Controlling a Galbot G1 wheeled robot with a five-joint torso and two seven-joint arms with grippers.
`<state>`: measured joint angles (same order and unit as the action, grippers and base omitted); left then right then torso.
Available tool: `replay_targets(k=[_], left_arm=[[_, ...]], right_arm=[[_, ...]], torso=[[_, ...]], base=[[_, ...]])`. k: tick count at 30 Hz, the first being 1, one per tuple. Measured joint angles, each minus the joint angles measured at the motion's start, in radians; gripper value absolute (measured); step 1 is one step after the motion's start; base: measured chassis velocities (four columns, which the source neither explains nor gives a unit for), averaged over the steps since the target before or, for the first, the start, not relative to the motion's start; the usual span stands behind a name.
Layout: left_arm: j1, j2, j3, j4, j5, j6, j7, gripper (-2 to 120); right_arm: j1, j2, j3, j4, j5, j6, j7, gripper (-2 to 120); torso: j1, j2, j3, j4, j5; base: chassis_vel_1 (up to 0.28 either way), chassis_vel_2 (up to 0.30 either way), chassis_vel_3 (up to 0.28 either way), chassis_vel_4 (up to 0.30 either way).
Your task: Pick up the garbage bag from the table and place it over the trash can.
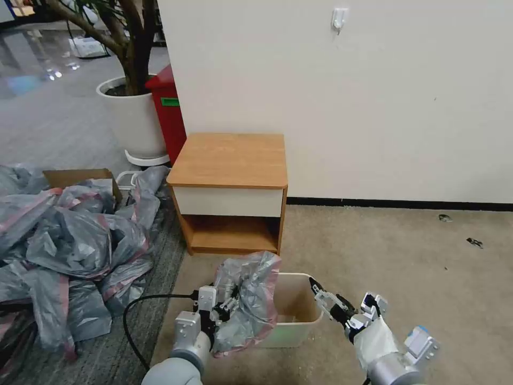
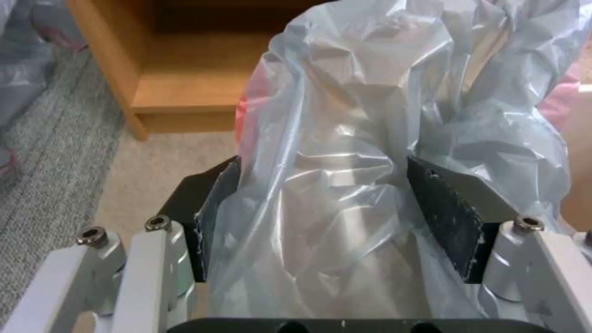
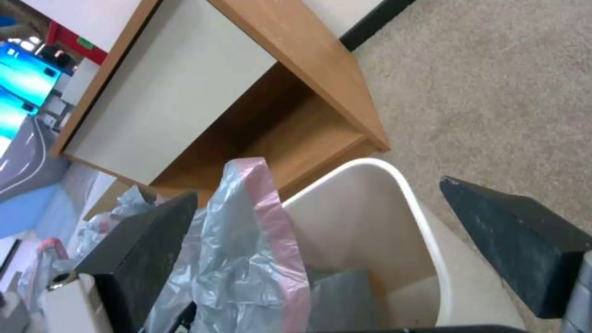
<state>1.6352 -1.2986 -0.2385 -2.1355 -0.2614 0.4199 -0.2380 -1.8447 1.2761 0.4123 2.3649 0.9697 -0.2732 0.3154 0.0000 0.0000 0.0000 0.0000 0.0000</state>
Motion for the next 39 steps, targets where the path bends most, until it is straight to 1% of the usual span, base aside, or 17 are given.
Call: replay_targets(k=[4,7,10,15,21,28,33,39], left_arm=[[0.003,0.0,-0.009,-0.002,0.0,0.0,-0.004,71],[0.008,-0.001,-0.02,-0.021,0.0,-0.001,-0.006,70],[0.037,0.0,-0.042,-0.073,-0.004,0.002,-0.005,71],[0.054,0.007,-0.063,-0.095,-0.009,0.003,-0.003,71],[0.041,0.009,-0.076,-0.074,-0.015,0.006,-0.001,70],[0.021,0.011,-0.062,-0.04,-0.015,0.01,0.009,63],[0.007,0.006,-0.043,-0.015,-0.012,0.011,0.013,62],[0.004,0.007,-0.036,-0.007,-0.011,0.011,0.015,62]], right_arm=[[0.005,0.0,-0.005,0.0,0.0,0.0,0.0,100],[0.009,0.0,-0.005,-0.003,0.0,0.0,0.0,100],[0.009,-0.001,-0.003,-0.008,0.001,0.001,0.001,100],[0.015,0.0,-0.004,-0.014,0.002,0.001,0.001,100],[0.019,0.005,-0.007,-0.021,-0.001,0.006,0.001,100],[0.013,0.006,-0.008,-0.02,-0.002,0.016,0.001,100],[0.013,0.008,-0.008,-0.02,-0.007,0.019,0.001,100],[0.014,0.008,-0.006,-0.023,-0.015,0.021,0.001,100]], torso=[[0.0,0.0,0.0,0.0,0.0],[0.0,0.0,0.0,0.0,-0.0001],[0.0,0.0,0.0,0.0,0.0],[0.0,0.0,0.0,0.0001,0.0],[0.0,0.0,0.0,0.0001,-0.0001],[0.0,0.0,0.0,0.0,-0.0001],[0.0,0.0,0.0,0.0,0.0],[0.0,0.0,0.0,0.0,0.0]], base=[[0.0,0.0,0.0,0.0],[0.0,0.0,0.0,0.0],[0.0,0.0,0.0,0.0],[0.0,0.0,0.0,0.0],[0.0,0.0,0.0,0.0],[0.0,0.0,0.0,0.0],[0.0,0.0,0.0,0.0],[0.0,0.0,0.0,0.0]])
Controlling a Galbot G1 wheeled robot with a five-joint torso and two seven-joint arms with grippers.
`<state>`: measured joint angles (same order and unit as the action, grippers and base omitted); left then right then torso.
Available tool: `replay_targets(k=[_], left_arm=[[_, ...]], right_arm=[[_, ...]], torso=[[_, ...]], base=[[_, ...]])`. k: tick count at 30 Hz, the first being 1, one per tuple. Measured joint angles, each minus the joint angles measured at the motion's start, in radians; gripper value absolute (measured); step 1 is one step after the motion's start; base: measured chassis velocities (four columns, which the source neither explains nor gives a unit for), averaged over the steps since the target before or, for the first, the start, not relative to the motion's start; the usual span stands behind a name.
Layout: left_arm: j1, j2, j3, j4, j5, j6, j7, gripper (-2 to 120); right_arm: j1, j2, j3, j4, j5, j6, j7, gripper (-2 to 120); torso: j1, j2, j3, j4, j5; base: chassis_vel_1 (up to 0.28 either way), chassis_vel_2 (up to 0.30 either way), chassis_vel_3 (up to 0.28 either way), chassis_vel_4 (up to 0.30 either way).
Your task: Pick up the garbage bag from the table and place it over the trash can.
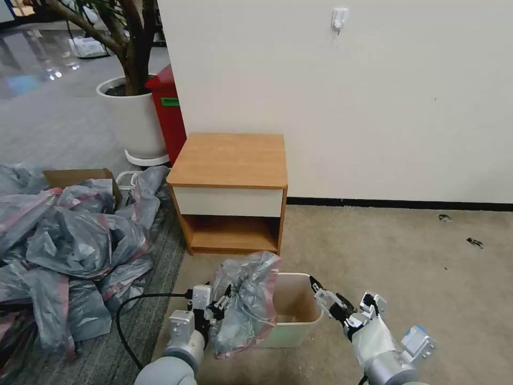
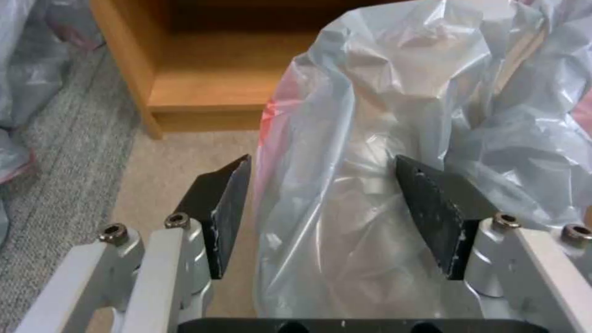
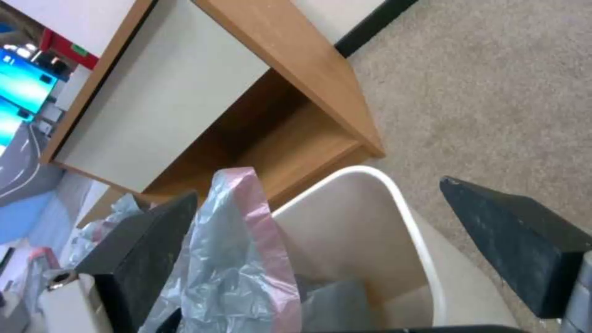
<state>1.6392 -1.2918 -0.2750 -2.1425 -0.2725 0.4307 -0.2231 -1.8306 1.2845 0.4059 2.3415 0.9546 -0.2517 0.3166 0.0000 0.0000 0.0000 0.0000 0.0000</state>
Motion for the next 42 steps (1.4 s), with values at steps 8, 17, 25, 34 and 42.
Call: replay_targets(k=[8,17,25,34,42], left_arm=[[-0.014,0.002,0.017,0.021,-0.001,0.009,0.001,52],[-0.033,-0.001,0.052,0.048,-0.002,0.019,-0.001,39],[-0.043,-0.003,0.061,0.069,-0.002,0.023,-0.004,35],[-0.052,-0.009,0.069,0.084,-0.005,0.031,-0.01,9],[-0.043,-0.014,0.068,0.088,-0.009,-0.021,-0.042,7]], right_arm=[[0.003,0.004,-0.001,-0.005,-0.005,0.003,0.0,100],[0.005,0.009,-0.002,-0.007,-0.007,0.004,0.0,100],[0.005,0.01,0.001,-0.005,-0.008,0.004,0.0,100],[0.007,0.009,-0.01,0.01,-0.048,0.005,-0.002,100],[-0.011,-0.004,-0.021,0.044,-0.122,-0.06,-0.071,100]], torso=[[0.0,0.0,0.0,0.0,0.0],[0.0,0.0,0.0,0.0,0.0],[0.0,0.0,0.0,0.0,0.0],[0.0,0.0,0.0,0.0,0.0001],[0.0,0.0,0.0,-0.0001,-0.0005]], base=[[0.0,0.0,0.0,0.0],[0.0,0.0,0.0,0.0],[0.0,0.0,0.0,0.0],[0.0,0.0,0.0,0.0],[0.0,0.0,0.0,0.0]])
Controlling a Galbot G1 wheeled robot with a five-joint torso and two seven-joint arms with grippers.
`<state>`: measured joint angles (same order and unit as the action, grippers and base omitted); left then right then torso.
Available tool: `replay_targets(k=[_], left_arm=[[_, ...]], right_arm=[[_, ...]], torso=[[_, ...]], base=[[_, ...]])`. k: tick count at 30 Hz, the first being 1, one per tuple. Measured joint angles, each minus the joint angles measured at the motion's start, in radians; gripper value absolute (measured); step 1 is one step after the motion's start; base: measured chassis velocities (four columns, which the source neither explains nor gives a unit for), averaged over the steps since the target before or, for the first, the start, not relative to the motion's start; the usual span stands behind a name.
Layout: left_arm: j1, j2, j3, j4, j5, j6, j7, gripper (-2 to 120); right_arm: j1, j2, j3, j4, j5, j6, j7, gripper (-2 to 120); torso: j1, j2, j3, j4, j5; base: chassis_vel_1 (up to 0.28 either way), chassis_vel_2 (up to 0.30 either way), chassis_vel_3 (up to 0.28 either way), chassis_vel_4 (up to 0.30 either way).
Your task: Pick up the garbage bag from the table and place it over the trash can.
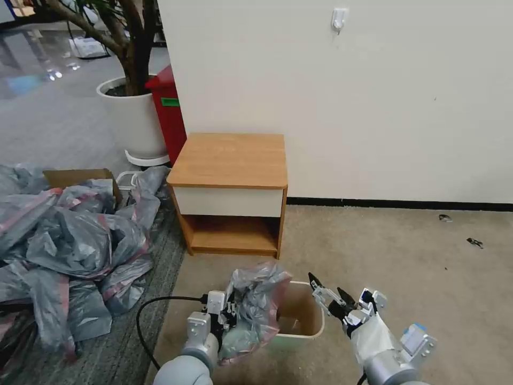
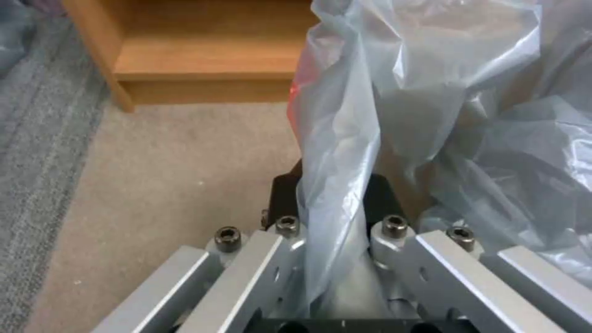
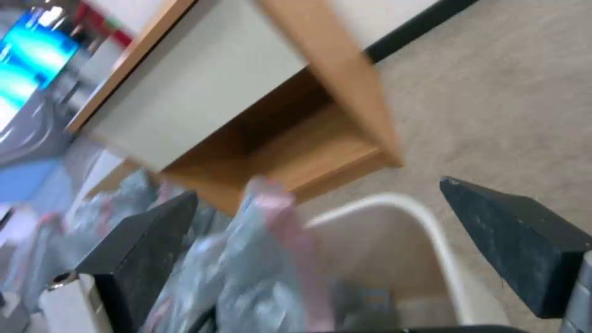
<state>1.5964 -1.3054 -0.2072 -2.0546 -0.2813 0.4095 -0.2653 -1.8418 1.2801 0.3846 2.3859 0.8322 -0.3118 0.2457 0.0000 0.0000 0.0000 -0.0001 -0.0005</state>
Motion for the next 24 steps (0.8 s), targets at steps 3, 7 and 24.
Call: replay_targets(k=[3,7,24], left_arm=[[0.012,0.0,-0.02,-0.019,-0.009,-0.033,-0.001,7],[0.025,0.002,-0.059,-0.044,-0.022,-0.071,0.035,6],[0.065,0.01,-0.196,-0.213,-0.106,-0.102,0.173,6]], right_arm=[[0.008,0.001,-0.003,0.007,-0.003,-0.092,-0.086,100],[0.063,0.007,-0.023,-0.006,-0.025,-0.207,-0.177,100],[0.216,0.023,-0.152,-0.046,-0.014,-0.255,-0.075,100]], torso=[[0.0,0.0,0.0,0.0,0.0002],[0.0,0.0,0.0,0.0001,0.0004],[0.0,0.0,0.0,0.0001,0.0005]], base=[[0.0,0.0,0.0,0.0],[0.0,0.0,0.0,0.0],[0.0,0.0,0.0,0.0]])
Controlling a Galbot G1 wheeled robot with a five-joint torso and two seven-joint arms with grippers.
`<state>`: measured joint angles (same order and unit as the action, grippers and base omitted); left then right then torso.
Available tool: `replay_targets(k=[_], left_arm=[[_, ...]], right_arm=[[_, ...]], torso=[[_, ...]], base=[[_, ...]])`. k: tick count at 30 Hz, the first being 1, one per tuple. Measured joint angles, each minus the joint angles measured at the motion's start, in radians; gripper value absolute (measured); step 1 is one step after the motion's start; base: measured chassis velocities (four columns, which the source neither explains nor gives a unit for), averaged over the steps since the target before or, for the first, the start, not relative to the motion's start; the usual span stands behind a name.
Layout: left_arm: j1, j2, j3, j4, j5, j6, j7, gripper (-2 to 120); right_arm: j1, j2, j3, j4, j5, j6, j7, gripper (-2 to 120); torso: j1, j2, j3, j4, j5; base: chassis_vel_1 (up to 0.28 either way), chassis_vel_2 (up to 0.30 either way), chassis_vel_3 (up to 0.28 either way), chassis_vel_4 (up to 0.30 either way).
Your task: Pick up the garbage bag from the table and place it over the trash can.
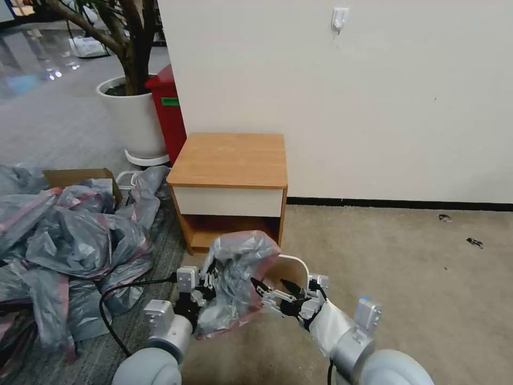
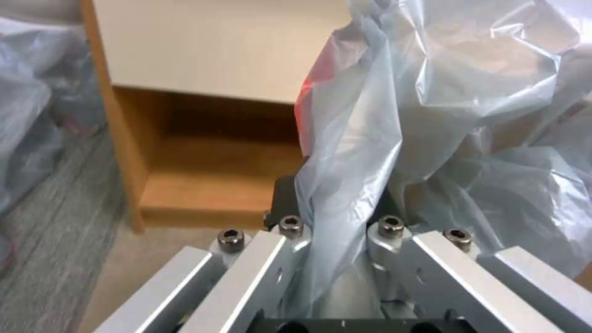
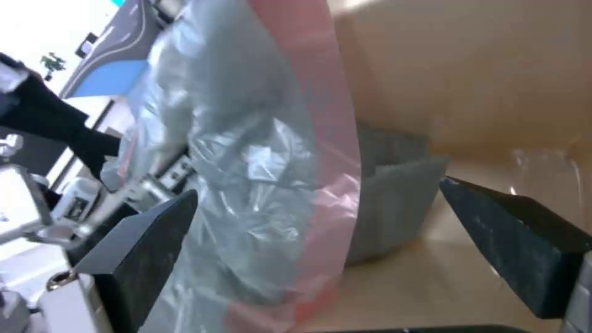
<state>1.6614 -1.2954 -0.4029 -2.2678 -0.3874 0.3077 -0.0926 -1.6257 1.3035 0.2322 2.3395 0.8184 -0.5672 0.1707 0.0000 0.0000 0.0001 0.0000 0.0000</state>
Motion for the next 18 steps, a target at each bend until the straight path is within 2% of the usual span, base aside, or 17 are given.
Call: replay_targets(k=[8,18], left_arm=[[0.006,-0.003,-0.02,-0.001,0.017,-0.081,0.112,6],[0.008,-0.003,-0.026,0.006,0.026,-0.14,0.18,6]], right_arm=[[0.009,0.018,-0.034,0.01,0.003,-0.003,0.044,100],[0.04,0.046,-0.053,-0.011,0.001,0.031,0.072,100]], torso=[[0.0,0.0,0.0,0.0,-0.0001],[0.0,0.0,0.0,0.0,0.0]], base=[[0.0,0.0,0.0,0.0],[0.0,0.0,0.0,0.0]])
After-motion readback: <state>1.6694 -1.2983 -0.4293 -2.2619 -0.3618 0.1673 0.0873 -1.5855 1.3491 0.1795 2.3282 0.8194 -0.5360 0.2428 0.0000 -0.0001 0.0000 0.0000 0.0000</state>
